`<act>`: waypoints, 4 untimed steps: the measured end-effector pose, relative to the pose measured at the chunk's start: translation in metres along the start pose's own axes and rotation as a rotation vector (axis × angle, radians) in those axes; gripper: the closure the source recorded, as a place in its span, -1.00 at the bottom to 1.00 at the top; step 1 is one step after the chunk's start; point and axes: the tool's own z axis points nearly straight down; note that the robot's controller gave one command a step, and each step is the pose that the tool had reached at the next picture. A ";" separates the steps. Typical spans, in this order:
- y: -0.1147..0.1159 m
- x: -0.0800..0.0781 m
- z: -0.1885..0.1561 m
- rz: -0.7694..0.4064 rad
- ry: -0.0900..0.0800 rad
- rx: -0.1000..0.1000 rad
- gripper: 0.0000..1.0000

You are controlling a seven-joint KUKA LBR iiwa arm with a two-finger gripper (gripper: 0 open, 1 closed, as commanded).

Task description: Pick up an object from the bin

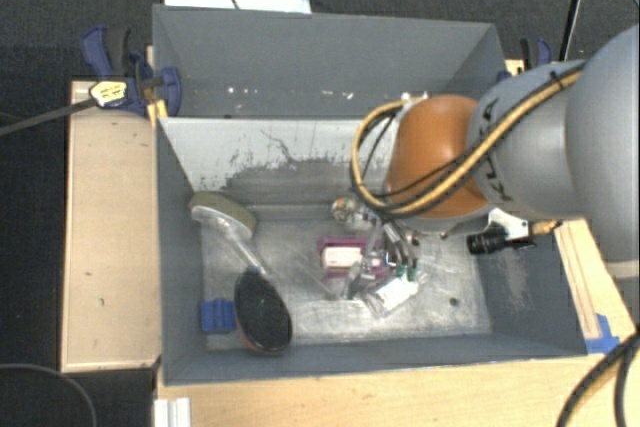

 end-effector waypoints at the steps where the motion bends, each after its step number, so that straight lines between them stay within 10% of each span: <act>1: 0.001 0.005 0.001 0.192 0.003 0.001 -1.00; 3: -0.002 0.009 0.026 0.354 0.000 0.000 -1.00; 4: -0.002 0.006 0.024 0.356 -0.010 -0.003 1.00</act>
Offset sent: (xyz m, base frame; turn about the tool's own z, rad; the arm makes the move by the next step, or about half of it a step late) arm -0.0054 0.0011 -0.0014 0.1942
